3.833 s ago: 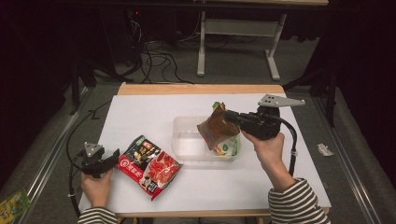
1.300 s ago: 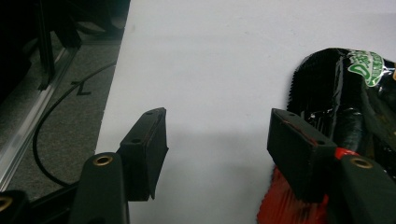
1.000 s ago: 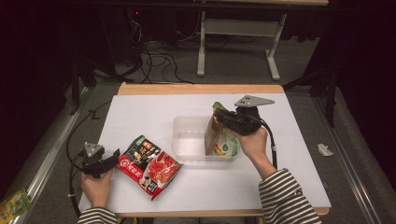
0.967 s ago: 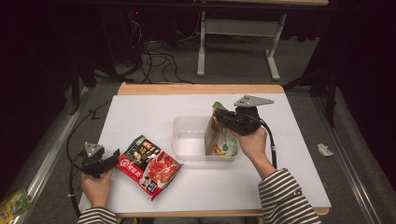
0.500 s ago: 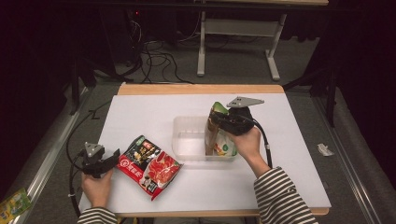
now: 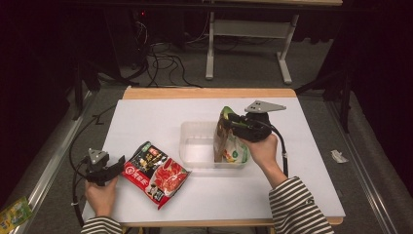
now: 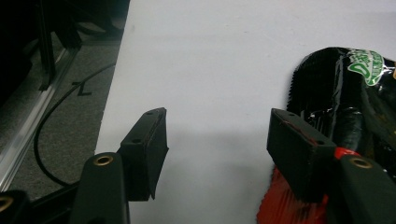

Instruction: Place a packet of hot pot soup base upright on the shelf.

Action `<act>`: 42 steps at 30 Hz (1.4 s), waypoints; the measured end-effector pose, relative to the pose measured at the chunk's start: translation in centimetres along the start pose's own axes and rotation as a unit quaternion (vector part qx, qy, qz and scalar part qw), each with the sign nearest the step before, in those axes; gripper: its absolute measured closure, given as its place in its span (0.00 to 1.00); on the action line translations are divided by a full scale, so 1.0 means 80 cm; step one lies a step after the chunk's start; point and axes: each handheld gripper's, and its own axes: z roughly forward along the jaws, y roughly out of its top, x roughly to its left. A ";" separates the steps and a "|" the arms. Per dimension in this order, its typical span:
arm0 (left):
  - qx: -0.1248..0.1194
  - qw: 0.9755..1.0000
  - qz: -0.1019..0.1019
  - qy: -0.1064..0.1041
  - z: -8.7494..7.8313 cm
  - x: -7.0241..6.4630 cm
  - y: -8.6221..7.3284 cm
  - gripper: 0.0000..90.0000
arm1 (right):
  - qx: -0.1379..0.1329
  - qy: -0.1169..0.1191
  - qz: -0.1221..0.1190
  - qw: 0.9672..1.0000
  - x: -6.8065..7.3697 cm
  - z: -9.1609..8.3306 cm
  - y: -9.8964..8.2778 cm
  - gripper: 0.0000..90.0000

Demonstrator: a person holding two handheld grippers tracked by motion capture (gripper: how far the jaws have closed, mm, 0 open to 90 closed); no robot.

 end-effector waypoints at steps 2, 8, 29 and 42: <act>0.000 1.000 0.000 0.000 0.000 0.000 0.000 0.43 | -0.006 0.005 0.005 1.000 -0.001 -0.004 -0.001 0.70; 0.001 1.000 0.001 0.001 0.000 0.000 0.000 0.43 | -0.022 -0.003 -0.002 1.000 -0.003 -0.021 -0.002 0.67; 0.000 1.000 0.001 0.001 0.000 0.000 0.000 0.43 | -0.035 -0.028 -0.007 0.999 -0.017 -0.050 -0.016 0.64; 0.000 1.000 -0.001 0.001 0.000 0.000 0.000 0.43 | -0.035 -0.036 -0.014 0.999 -0.022 -0.062 -0.019 0.63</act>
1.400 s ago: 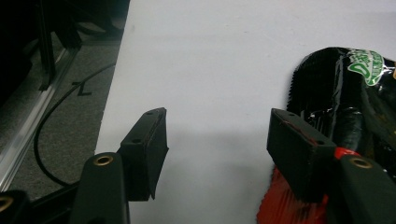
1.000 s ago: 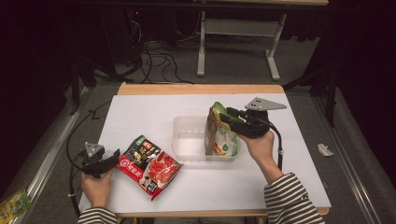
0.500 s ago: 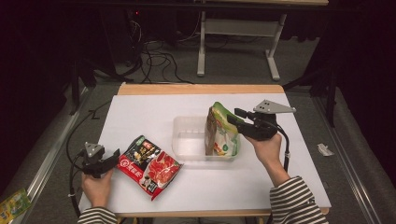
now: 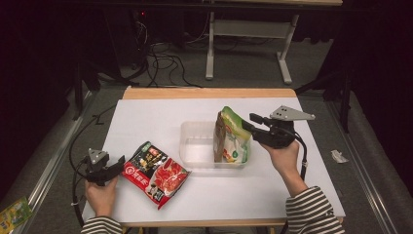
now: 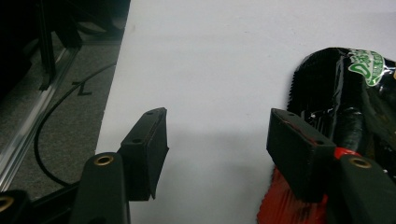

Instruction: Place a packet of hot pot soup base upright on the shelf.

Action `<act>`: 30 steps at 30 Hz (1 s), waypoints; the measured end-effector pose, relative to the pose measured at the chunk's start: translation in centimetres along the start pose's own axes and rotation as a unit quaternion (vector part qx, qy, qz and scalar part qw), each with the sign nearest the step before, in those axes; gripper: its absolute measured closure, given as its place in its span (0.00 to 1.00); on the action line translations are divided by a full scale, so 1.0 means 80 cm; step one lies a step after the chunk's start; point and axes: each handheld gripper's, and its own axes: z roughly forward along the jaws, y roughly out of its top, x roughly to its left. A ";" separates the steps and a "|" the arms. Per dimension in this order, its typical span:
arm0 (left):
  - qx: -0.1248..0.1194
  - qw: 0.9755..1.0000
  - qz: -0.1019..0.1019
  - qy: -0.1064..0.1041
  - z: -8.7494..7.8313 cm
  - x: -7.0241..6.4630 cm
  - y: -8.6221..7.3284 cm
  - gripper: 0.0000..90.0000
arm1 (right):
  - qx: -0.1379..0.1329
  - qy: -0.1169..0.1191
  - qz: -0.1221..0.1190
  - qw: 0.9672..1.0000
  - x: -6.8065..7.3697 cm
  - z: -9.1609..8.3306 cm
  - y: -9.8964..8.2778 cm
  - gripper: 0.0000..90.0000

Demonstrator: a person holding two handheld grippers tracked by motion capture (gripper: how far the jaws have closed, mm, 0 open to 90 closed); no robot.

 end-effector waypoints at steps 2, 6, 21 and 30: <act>0.000 1.000 0.000 0.000 0.000 0.000 0.000 0.43 | 0.000 -0.003 0.001 1.000 -0.001 -0.002 0.001 0.63; 0.000 1.000 0.000 0.000 0.000 0.000 0.000 0.43 | -0.001 -0.007 0.001 1.000 -0.003 -0.006 0.001 0.63; 0.000 1.000 0.001 0.001 0.000 0.000 0.000 0.43 | -0.005 -0.025 -0.001 1.000 -0.011 -0.024 -0.002 0.63; 0.000 1.000 0.001 0.000 0.000 0.000 0.000 0.43 | -0.012 -0.038 -0.002 0.999 -0.018 -0.037 -0.007 0.63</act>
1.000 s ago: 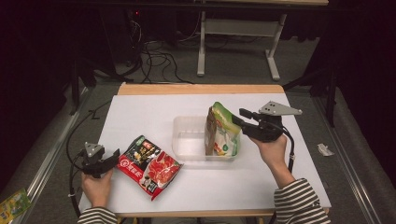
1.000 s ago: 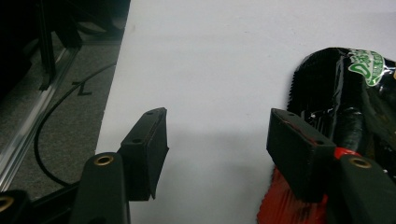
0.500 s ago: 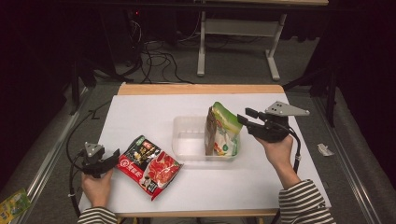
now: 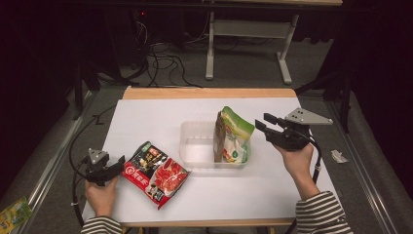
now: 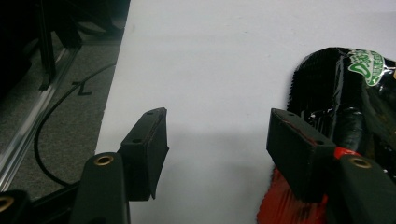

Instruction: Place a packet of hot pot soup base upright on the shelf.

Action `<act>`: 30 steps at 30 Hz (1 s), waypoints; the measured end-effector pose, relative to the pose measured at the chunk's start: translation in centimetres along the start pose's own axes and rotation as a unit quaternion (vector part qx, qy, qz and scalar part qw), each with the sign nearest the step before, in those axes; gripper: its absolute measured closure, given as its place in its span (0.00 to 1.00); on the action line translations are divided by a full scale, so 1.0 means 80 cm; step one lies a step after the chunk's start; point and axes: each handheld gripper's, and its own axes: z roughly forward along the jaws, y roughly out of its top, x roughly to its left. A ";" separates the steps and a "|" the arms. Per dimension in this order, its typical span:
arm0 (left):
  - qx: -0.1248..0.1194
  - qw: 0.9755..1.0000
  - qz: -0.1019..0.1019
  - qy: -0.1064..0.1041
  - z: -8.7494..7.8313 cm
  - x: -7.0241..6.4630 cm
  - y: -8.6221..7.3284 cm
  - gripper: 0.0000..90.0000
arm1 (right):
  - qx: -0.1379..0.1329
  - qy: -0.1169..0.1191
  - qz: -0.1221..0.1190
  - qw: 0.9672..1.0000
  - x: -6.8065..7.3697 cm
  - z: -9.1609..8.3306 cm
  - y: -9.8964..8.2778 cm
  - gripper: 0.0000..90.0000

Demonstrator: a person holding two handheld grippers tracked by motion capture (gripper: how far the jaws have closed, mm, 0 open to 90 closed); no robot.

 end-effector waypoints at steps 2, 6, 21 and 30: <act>0.000 1.000 0.000 0.000 0.000 0.000 0.000 0.43 | -0.003 -0.001 0.002 1.000 -0.002 -0.002 -0.001 0.63; 0.000 1.000 0.000 0.001 0.000 0.000 0.000 0.43 | -0.003 -0.006 -0.002 1.000 -0.005 -0.008 -0.002 0.63; 0.000 1.000 0.000 0.000 0.000 0.000 0.000 0.43 | -0.011 -0.021 0.005 1.000 -0.017 -0.025 -0.010 0.63; -0.001 1.000 0.000 0.000 0.000 0.000 0.000 0.43 | -0.016 -0.034 0.018 0.999 -0.029 -0.039 -0.019 0.63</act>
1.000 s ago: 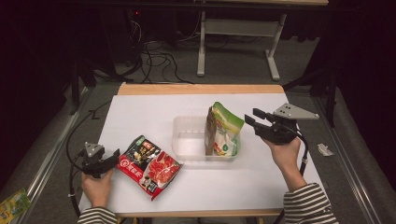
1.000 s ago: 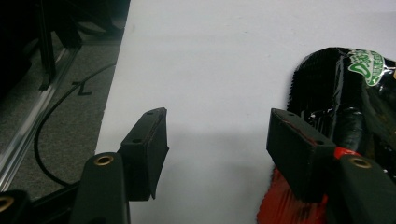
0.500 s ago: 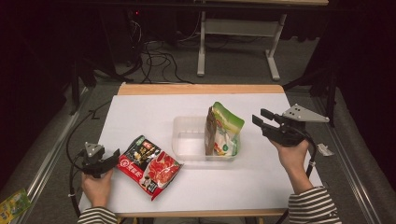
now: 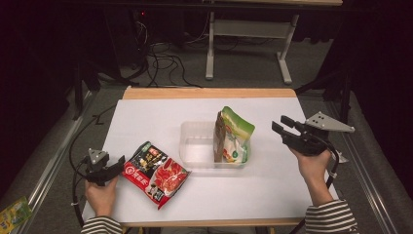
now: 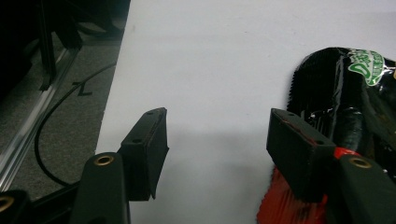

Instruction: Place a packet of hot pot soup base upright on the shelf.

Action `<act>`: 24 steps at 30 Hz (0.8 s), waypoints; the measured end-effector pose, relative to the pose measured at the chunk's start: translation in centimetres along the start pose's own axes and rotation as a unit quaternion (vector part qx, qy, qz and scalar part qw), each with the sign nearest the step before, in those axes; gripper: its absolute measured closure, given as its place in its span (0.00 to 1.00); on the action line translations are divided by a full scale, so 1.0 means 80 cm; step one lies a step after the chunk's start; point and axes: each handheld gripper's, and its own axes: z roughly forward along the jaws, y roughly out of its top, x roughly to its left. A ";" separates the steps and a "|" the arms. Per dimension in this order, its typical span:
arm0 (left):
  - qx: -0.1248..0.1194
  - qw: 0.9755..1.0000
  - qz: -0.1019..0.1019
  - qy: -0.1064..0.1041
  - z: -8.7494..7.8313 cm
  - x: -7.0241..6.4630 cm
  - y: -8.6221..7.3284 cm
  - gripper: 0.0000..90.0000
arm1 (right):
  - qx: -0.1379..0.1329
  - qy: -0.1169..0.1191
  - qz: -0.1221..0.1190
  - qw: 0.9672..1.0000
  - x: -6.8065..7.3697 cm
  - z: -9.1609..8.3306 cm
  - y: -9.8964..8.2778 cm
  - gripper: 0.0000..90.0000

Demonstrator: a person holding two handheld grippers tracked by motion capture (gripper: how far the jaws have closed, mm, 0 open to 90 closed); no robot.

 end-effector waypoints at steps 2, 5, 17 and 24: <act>-0.001 1.000 0.000 0.000 0.000 0.000 0.000 0.43 | 0.001 -0.002 0.001 1.000 -0.002 -0.002 -0.002 0.63; 0.000 1.000 0.000 0.000 0.000 0.000 0.000 0.43 | 0.000 -0.006 0.007 1.000 -0.006 -0.006 -0.005 0.63; 0.000 1.000 0.001 0.000 0.000 0.000 0.000 0.43 | -0.008 -0.017 0.028 0.999 -0.019 -0.017 -0.018 0.63; -0.001 1.000 -0.001 0.000 0.000 0.000 0.000 0.43 | 0.000 -0.022 0.037 0.999 -0.025 -0.021 -0.031 0.63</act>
